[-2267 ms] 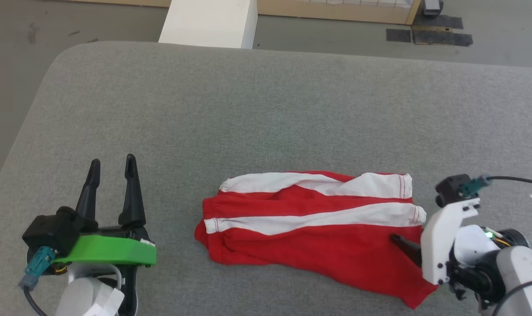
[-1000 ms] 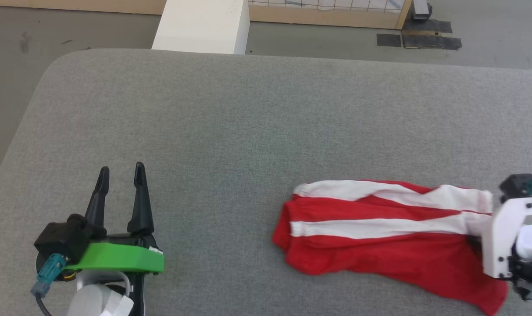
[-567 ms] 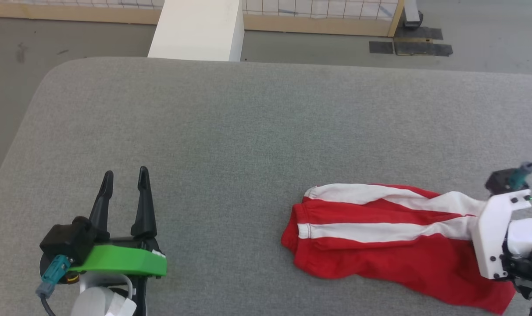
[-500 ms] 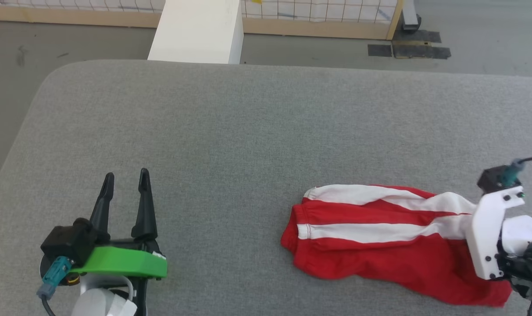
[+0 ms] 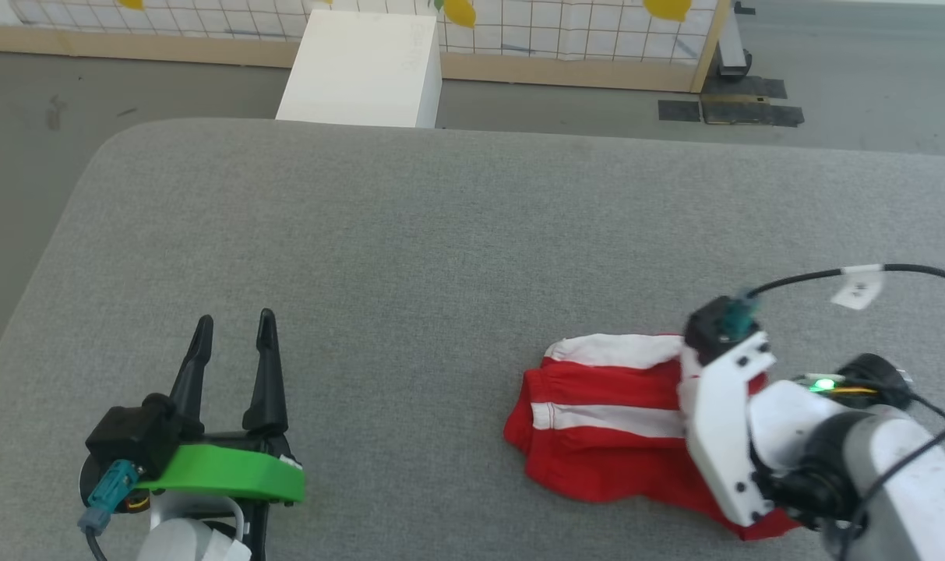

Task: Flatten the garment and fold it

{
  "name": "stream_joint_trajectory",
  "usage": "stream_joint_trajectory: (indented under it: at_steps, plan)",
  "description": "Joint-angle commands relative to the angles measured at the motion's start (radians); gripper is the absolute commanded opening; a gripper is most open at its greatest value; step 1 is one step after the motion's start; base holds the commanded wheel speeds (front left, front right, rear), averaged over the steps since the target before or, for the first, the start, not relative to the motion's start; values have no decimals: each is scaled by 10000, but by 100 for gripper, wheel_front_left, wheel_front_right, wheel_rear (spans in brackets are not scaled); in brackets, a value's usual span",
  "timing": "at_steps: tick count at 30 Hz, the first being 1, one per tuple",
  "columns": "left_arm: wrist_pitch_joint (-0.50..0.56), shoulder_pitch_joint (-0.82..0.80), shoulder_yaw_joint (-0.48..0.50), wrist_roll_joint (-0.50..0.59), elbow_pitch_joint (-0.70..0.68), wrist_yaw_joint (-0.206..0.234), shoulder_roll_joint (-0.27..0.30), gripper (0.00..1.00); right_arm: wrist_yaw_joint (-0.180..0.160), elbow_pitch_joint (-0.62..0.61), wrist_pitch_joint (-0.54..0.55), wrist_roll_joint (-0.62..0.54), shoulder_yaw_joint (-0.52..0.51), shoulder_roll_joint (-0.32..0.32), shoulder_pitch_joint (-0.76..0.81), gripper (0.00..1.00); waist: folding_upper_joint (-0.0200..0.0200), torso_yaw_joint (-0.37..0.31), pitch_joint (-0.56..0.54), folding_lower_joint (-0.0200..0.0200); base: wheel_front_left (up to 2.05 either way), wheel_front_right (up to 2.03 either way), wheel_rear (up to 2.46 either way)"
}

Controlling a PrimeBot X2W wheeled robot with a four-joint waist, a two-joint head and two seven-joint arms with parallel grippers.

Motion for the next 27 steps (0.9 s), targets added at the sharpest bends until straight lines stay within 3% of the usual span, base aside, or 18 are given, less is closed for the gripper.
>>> stream_joint_trajectory:
  at_steps: [1,8,16,22,23,24,25,27]
  plan:
    - [-45,158,-9,-17,9,-64,-38,100,-19,115,-175,67,236,170,-253,0,0,52,38,-1,0,0,0]
    - [-45,39,-123,-80,33,-67,-68,100,-19,1316,-1160,-167,1203,1013,-1043,0,0,268,251,-1,0,0,0]
    - [-45,-134,-146,-181,98,-69,-87,100,-19,2958,-2447,-429,1594,1966,-1686,0,0,422,626,-1,0,0,0]
    - [-45,-241,-152,-237,139,-71,-105,100,-19,4160,-3180,-670,1606,2259,-1928,0,0,461,787,-1,0,0,0]
    - [-45,-252,-158,-247,144,-71,-108,100,-19,4289,-3321,-651,1602,2309,-1959,11,0,458,803,-1,0,0,0]
    - [-45,-257,-158,-252,146,-71,-110,100,-19,4362,-3410,-617,1632,2344,-1985,75,0,448,805,-1,0,0,0]
    - [-45,-254,-151,-254,146,-71,-112,100,-19,4400,-3549,-556,1661,2385,-2028,100,0,425,801,-1,0,0,0]
    - [-45,-244,-159,-241,152,-71,-115,100,-19,4402,-3745,-451,1710,2441,-2119,100,0,375,776,-1,0,0,0]
